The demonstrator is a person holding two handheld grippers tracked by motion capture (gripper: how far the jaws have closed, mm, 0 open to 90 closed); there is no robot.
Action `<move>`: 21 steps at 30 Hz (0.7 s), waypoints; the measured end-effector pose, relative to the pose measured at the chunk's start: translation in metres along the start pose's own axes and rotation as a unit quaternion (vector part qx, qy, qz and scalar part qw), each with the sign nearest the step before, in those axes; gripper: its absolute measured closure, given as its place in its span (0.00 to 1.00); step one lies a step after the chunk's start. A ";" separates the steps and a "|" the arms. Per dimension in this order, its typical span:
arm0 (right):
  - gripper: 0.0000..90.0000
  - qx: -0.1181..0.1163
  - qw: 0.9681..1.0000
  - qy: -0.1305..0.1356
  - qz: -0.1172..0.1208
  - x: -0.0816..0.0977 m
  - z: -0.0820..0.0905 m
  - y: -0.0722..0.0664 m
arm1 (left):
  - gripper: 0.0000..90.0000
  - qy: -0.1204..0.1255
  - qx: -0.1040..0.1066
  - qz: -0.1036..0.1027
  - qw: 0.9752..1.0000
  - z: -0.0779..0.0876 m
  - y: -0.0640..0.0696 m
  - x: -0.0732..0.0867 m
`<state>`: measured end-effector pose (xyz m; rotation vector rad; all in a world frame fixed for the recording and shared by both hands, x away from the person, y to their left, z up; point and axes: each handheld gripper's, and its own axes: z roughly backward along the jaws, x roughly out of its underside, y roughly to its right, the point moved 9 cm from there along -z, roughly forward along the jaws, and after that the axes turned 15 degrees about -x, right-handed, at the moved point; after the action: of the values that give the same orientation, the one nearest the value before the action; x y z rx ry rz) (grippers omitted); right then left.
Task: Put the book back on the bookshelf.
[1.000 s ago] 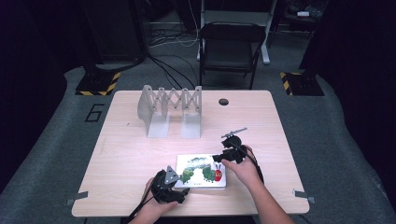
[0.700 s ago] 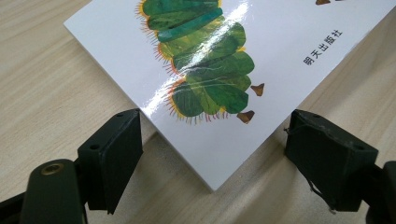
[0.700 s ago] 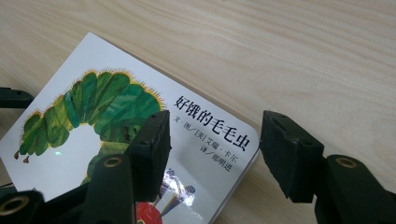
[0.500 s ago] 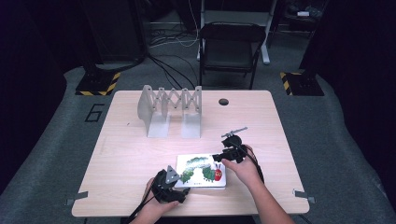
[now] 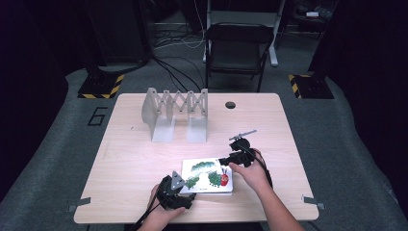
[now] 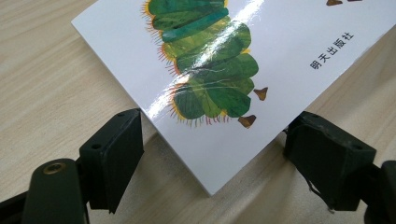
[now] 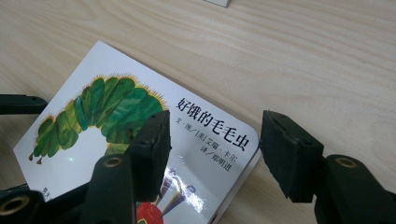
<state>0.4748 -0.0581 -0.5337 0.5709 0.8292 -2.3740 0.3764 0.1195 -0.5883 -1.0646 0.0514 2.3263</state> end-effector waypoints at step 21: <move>0.48 0.004 1.000 -0.003 0.003 -0.006 0.004 -0.005 | 0.21 -0.009 -0.004 0.012 1.000 0.000 0.001 -0.001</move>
<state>0.4753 -0.0554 -0.5252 0.5677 0.8141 -2.3737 0.3763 0.1180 -0.5879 -1.0535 0.0488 2.3595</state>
